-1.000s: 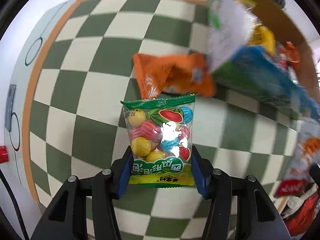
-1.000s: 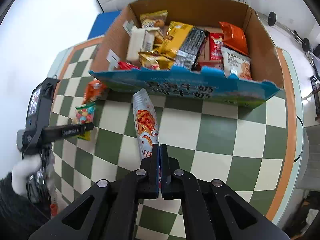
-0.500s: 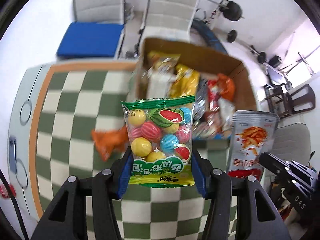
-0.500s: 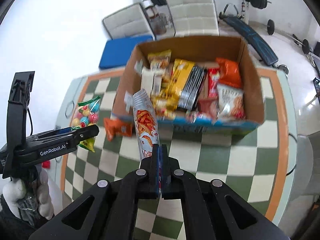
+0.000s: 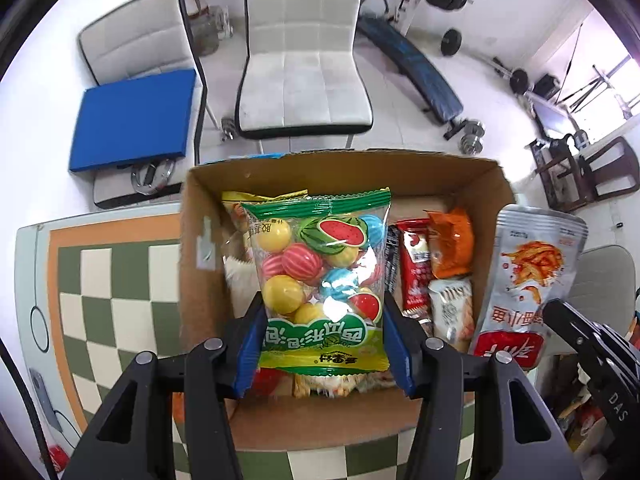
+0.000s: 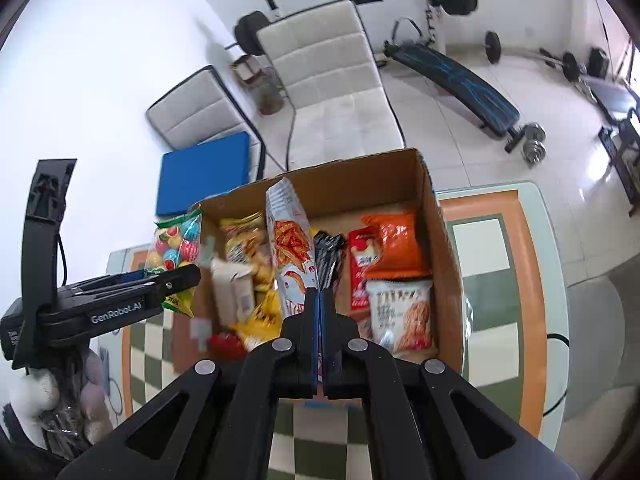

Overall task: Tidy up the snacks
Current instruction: 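Lower the gumball bag and spicy-strip pouch into the box, opening both tools, then move the left tool to the orange bag on the table and grasp it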

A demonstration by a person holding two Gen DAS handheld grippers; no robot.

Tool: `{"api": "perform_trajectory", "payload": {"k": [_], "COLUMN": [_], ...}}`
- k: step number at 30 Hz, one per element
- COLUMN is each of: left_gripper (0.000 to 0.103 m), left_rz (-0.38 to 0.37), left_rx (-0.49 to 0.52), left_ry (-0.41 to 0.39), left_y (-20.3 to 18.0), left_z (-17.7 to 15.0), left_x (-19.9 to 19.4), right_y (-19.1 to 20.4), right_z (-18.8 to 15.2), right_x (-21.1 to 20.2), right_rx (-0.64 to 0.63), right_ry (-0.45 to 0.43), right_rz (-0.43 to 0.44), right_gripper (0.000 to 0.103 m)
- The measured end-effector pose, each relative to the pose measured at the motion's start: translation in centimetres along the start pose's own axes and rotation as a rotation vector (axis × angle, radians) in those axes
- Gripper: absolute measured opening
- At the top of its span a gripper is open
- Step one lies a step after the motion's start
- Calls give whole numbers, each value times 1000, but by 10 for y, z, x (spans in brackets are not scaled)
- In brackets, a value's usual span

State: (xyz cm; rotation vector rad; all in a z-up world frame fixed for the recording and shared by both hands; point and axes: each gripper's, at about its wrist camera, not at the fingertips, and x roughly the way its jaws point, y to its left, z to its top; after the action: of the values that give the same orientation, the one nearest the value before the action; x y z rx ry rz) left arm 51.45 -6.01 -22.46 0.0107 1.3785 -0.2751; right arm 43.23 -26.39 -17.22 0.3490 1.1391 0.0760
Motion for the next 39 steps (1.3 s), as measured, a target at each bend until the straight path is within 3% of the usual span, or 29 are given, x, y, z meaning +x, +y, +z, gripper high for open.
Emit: {"api": "perform_trajectory", "payload": {"k": [5, 9, 11, 12, 13, 14, 15, 20, 21, 23, 28, 33, 39], "left_gripper": [52, 52, 55, 60, 75, 87, 87, 88, 88, 95, 96, 96, 96], "left_rz": [-28, 5, 11, 14, 17, 18, 15, 4, 1, -11, 15, 48, 68], "left_rx": [-34, -55, -70, -75, -74, -73, -75, -79, -75, -70, -43, -33, -50], "left_ry": [99, 162, 176, 178, 175, 169, 164, 152, 146, 130, 18, -79, -138], "left_y": [7, 12, 16, 18, 18, 18, 19, 17, 17, 17, 15, 21, 34], "left_z": [23, 33, 34, 36, 37, 38, 38, 38, 37, 35, 24, -1, -50], "left_x": [44, 68, 73, 75, 75, 74, 72, 62, 60, 53, 22, -16, -53], "right_y": [-18, -30, -32, -32, -31, -30, -28, -23, -23, -21, -14, -5, 9], "right_z": [19, 25, 26, 26, 27, 27, 28, 28, 28, 29, 25, 11, -14], "right_x": [42, 73, 86, 89, 91, 92, 94, 92, 92, 91, 80, 65, 43], "right_rx": [49, 84, 91, 84, 72, 67, 63, 41, 41, 37, 26, 13, 5], "right_ry": [53, 101, 129, 137, 139, 141, 151, 157, 161, 166, 151, 127, 103], "right_rz": [-18, -46, -86, -108, -129, -137, -140, -153, -156, -169, -189, -171, -140], "right_gripper": [1, 3, 10, 26, 39, 67, 78, 79, 85, 88, 91, 91, 92]}}
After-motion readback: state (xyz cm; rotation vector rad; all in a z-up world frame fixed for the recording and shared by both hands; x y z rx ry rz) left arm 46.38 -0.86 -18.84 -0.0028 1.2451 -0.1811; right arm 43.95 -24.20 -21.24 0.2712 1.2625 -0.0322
